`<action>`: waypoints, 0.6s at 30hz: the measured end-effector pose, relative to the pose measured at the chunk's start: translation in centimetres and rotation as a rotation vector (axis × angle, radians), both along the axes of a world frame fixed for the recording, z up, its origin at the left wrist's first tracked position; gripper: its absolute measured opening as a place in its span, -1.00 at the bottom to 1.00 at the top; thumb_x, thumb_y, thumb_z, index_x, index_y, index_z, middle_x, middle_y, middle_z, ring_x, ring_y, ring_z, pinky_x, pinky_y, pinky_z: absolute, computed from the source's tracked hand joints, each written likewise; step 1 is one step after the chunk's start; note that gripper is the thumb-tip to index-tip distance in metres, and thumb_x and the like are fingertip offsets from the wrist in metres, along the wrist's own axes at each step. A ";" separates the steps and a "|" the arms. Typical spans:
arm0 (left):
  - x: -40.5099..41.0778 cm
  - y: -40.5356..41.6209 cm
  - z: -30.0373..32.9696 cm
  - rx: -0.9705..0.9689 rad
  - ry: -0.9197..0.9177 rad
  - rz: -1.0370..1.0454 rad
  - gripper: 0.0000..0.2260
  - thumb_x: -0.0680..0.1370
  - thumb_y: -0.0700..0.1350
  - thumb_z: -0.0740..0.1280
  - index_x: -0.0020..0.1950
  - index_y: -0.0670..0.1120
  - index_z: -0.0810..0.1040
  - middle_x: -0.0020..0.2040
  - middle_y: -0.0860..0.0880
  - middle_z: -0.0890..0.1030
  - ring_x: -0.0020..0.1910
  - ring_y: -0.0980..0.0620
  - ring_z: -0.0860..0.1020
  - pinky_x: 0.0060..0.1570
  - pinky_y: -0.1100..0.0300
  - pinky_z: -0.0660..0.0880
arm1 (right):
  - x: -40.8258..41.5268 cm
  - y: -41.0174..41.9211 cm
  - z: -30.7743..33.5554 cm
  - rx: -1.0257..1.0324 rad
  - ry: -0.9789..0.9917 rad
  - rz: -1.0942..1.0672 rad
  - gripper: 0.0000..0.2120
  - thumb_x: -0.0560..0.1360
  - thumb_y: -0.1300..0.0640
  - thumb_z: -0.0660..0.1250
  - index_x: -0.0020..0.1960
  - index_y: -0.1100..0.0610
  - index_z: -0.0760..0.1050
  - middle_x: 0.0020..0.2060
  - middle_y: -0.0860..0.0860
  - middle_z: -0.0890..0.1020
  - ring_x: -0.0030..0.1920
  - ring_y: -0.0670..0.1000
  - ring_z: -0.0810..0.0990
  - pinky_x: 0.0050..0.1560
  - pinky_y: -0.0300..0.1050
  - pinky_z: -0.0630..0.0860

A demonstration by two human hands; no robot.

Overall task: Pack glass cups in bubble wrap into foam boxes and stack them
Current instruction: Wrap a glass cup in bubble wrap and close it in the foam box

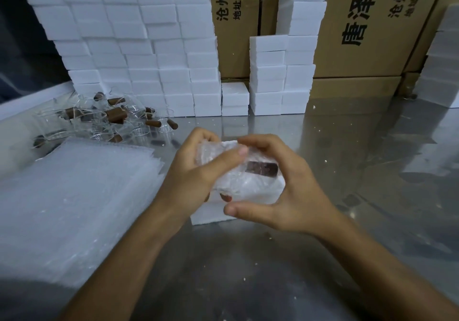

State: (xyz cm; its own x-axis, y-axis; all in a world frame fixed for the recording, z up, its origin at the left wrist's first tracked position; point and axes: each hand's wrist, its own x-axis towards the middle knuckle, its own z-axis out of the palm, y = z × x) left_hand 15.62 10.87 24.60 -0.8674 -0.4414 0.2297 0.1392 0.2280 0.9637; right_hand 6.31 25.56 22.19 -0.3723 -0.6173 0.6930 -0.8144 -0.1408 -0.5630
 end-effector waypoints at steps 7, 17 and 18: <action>-0.2 -0.8 -0.4 0.307 -0.110 -0.268 -0.51 0.34 0.33 0.46 -0.08 -0.10 0.68 -0.21 -0.13 0.62 -0.35 -0.05 0.60 -0.55 0.24 0.42 | 0.5 -0.2 -0.1 0.074 -0.308 0.072 -0.54 0.20 0.01 0.65 0.00 0.04 0.53 -0.17 -0.05 0.64 -0.19 -0.01 0.67 -0.23 -0.15 0.58; -0.4 -1.4 -0.2 0.621 -0.113 -0.476 -0.56 0.51 0.17 0.31 0.06 -0.18 0.70 0.12 -0.18 0.65 0.12 -0.09 0.64 0.03 0.13 0.60 | 0.6 -0.8 0.4 0.051 -0.892 0.337 -0.48 0.17 0.10 0.56 0.09 0.26 0.59 -0.09 0.11 0.69 -0.06 0.06 0.68 -0.05 -0.14 0.58; -0.5 -1.5 -0.3 0.631 -0.077 -0.415 -0.62 0.48 0.13 0.35 0.02 -0.16 0.71 0.08 -0.17 0.66 0.07 -0.07 0.65 0.01 0.10 0.62 | 0.6 -0.7 0.5 0.053 -0.937 0.347 -0.47 0.19 0.09 0.55 0.11 0.26 0.60 -0.07 0.11 0.69 -0.04 0.06 0.67 -0.03 -0.14 0.58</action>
State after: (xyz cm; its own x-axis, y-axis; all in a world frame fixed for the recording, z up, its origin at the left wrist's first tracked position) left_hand 15.07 9.38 24.32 -0.9943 -0.1033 -0.0266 0.0201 -0.4265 0.9043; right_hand 6.88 24.83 22.64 -0.5474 -0.8172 0.1803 0.0428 -0.2424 -0.9692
